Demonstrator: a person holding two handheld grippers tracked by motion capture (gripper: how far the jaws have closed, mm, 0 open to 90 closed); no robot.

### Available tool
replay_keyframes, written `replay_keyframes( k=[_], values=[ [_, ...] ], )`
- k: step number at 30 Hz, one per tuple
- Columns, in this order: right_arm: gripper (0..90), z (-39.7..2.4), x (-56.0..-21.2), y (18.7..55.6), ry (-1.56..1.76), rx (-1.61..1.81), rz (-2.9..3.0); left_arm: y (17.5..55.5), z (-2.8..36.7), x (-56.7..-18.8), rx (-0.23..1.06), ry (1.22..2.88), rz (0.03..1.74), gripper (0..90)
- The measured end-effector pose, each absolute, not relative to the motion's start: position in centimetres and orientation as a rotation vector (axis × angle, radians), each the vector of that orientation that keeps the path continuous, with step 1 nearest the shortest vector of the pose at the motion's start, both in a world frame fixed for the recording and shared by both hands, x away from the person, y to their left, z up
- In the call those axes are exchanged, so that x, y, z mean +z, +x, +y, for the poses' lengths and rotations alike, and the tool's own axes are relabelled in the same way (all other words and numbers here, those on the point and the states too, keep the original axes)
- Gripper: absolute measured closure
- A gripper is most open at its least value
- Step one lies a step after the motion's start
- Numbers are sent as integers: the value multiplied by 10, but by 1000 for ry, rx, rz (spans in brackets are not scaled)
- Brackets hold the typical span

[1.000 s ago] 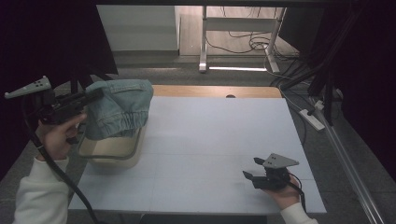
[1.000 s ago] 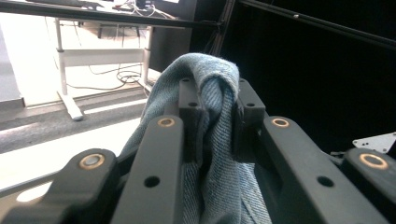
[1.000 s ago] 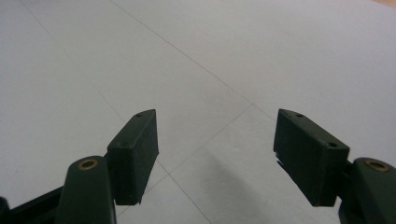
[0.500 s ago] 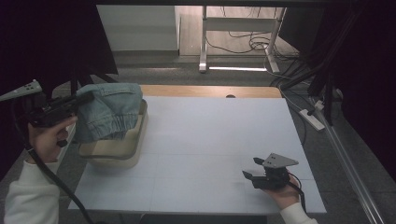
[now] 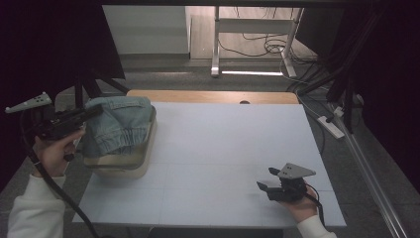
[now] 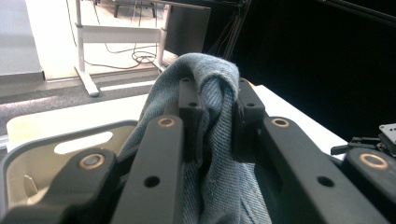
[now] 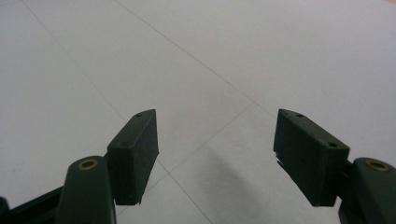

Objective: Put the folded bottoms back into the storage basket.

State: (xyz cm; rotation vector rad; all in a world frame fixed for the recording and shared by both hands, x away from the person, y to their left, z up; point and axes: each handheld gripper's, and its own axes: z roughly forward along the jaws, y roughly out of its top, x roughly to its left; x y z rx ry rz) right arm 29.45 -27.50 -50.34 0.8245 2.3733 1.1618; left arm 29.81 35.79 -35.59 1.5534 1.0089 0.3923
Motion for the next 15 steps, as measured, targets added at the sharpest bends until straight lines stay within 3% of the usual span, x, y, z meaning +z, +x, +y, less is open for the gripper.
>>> replay_keyframes(
  k=[15],
  values=[
    [307, -275, -503, 295, 825, 1157, 2370, 298, 358, -377, 360, 1567, 1035, 767]
  ],
)
